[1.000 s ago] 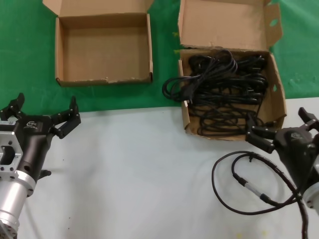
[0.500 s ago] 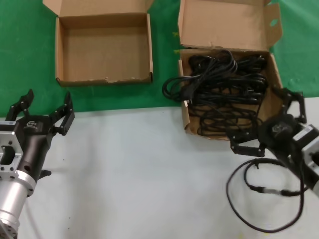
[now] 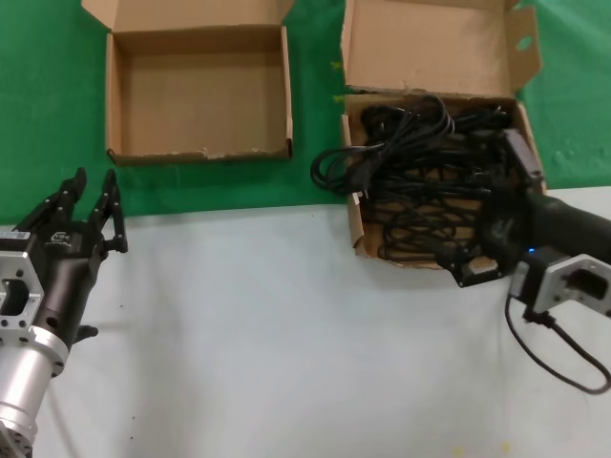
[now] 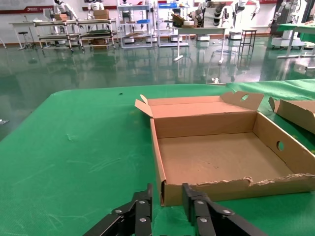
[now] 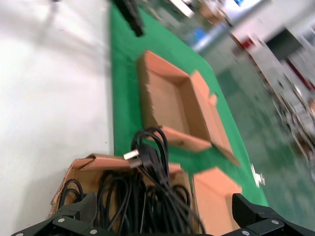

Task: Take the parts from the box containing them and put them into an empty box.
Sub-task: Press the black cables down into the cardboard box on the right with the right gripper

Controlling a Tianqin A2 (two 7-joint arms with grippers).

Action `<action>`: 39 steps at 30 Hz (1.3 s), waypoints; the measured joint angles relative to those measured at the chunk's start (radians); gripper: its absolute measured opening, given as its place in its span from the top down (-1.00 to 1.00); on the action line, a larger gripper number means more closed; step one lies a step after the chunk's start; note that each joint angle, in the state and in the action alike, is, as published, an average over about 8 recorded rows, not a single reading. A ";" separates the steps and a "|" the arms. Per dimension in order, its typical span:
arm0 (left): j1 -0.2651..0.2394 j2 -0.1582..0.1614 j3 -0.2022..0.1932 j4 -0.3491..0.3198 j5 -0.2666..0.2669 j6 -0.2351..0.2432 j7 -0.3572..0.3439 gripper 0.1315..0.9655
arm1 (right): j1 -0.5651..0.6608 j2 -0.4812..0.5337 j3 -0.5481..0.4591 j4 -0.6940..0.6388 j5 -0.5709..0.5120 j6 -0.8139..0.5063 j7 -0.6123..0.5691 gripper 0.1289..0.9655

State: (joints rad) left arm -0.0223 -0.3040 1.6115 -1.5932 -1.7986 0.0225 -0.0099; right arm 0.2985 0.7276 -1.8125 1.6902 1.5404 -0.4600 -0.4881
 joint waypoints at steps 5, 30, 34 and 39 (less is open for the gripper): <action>0.000 0.000 0.000 0.000 0.000 0.000 0.000 0.65 | 0.094 -0.020 -0.049 -0.060 -0.006 -0.061 -0.130 -1.00; 0.000 0.000 0.000 0.000 0.000 0.000 0.000 0.97 | 0.335 -0.171 -0.169 -0.316 -0.065 -0.118 -0.313 -0.77; 0.000 0.000 0.000 0.000 0.000 0.000 0.000 0.97 | 0.352 -0.179 -0.176 -0.334 -0.077 -0.116 -0.302 -0.63; 0.000 0.000 0.000 0.000 0.000 0.000 0.000 0.97 | 0.370 -0.187 -0.182 -0.353 -0.090 -0.112 -0.287 -0.44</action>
State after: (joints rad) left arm -0.0223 -0.3040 1.6115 -1.5932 -1.7985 0.0225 -0.0099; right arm 0.6685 0.5409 -1.9950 1.3376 1.4499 -0.5723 -0.7747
